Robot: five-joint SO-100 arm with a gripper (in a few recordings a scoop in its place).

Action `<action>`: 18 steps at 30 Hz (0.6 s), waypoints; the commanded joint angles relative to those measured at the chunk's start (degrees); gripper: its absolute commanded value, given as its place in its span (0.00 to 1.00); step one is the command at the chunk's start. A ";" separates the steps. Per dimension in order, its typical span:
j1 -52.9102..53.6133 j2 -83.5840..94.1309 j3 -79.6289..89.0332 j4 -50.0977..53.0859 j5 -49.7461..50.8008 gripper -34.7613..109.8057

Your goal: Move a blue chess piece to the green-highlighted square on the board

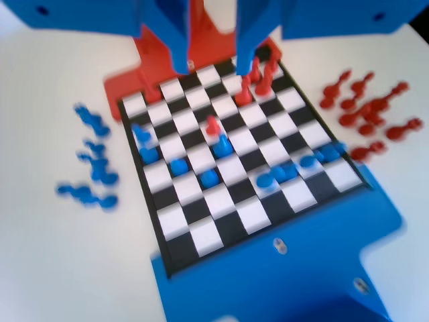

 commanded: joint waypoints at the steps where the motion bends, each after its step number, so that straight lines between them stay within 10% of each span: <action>1: -0.26 -0.88 0.26 -2.81 -1.93 0.35; 18: -1.41 -13.27 2.55 -10.46 -10.11 0.34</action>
